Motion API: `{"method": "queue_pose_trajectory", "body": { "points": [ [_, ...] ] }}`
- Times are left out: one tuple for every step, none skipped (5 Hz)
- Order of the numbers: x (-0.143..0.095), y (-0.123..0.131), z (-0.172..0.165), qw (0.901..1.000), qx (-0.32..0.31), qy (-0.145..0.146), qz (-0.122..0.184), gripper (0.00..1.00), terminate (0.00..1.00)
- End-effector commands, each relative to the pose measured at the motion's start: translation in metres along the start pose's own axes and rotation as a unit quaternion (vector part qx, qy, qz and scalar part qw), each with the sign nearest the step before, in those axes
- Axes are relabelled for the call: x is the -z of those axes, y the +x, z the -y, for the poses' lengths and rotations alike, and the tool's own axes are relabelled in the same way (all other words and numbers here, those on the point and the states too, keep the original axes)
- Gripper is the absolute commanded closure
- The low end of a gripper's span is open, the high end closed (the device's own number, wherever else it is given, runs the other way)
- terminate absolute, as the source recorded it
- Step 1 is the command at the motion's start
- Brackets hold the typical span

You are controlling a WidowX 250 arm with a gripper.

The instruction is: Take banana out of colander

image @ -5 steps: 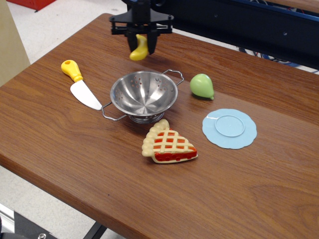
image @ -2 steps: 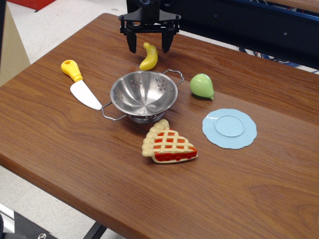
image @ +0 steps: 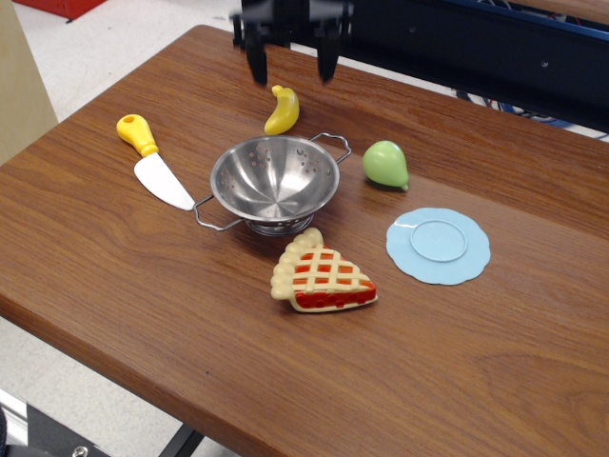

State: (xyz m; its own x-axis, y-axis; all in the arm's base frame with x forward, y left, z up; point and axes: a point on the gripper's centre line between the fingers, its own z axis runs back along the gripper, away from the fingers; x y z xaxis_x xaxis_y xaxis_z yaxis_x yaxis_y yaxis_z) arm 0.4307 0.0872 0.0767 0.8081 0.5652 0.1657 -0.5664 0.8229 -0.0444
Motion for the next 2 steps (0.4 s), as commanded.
{"method": "queue_pose_trajectory", "body": {
  "points": [
    [-0.0492, 0.0068, -0.0005, 0.9988, -0.001, -0.030, 0.038, 0.00, 0.00],
    [-0.0492, 0.0068, -0.0005, 0.9988, -0.001, -0.030, 0.038, 0.00, 1.00]
  ]
}}
